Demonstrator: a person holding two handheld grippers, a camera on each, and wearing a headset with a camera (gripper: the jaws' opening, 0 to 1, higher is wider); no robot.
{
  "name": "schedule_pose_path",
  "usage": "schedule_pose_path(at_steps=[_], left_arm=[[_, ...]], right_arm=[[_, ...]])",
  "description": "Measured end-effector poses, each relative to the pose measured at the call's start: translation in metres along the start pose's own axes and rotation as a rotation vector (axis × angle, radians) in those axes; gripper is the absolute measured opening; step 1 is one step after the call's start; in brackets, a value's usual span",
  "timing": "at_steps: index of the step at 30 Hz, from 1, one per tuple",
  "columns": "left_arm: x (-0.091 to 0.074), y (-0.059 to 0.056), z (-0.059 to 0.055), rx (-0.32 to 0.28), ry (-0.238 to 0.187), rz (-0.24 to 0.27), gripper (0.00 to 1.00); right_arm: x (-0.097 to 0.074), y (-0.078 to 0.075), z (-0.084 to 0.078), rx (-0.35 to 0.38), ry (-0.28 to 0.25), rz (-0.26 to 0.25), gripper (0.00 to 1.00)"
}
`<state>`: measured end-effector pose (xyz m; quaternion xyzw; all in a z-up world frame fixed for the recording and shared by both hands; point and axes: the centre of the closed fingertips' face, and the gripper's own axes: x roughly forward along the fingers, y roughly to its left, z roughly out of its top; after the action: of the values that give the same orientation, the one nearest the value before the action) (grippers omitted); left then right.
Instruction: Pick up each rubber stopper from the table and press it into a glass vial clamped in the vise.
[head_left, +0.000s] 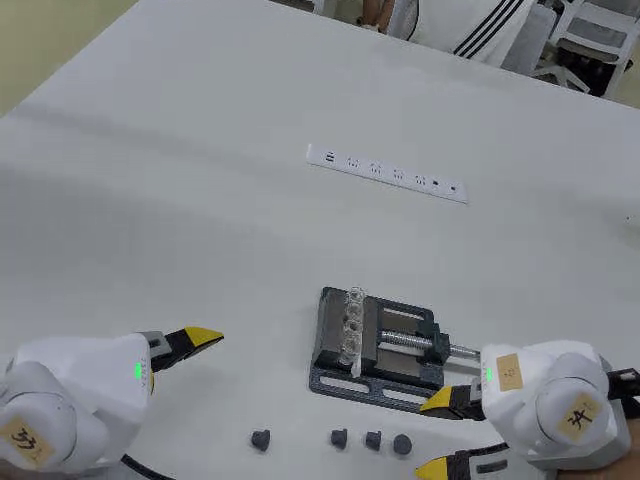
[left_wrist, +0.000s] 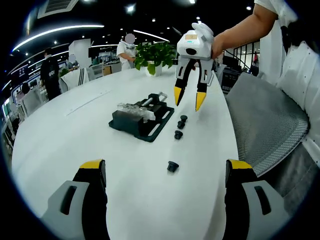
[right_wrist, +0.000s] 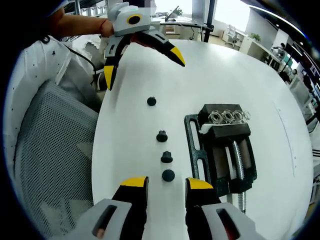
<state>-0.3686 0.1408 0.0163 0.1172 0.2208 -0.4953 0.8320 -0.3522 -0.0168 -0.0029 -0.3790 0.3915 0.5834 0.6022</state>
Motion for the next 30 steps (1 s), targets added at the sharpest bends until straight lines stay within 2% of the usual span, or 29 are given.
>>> schedule_pose_path(at_steps=[5, 17, 30], left_arm=[[0.000, -0.001, 0.002, -0.004, -0.010, 0.002, 0.98], [-0.003, 0.003, 0.001, -0.022, -0.031, 0.022, 0.98], [-0.004, 0.005, 0.004, -0.029, -0.050, 0.033, 0.98]], right_arm=[[0.009, 0.000, 0.000, -0.008, 0.023, 0.022, 0.21], [0.022, 0.000, -0.004, -0.100, 0.113, 0.046, 0.13], [0.023, 0.000, -0.004, -0.139, 0.145, 0.065, 0.10]])
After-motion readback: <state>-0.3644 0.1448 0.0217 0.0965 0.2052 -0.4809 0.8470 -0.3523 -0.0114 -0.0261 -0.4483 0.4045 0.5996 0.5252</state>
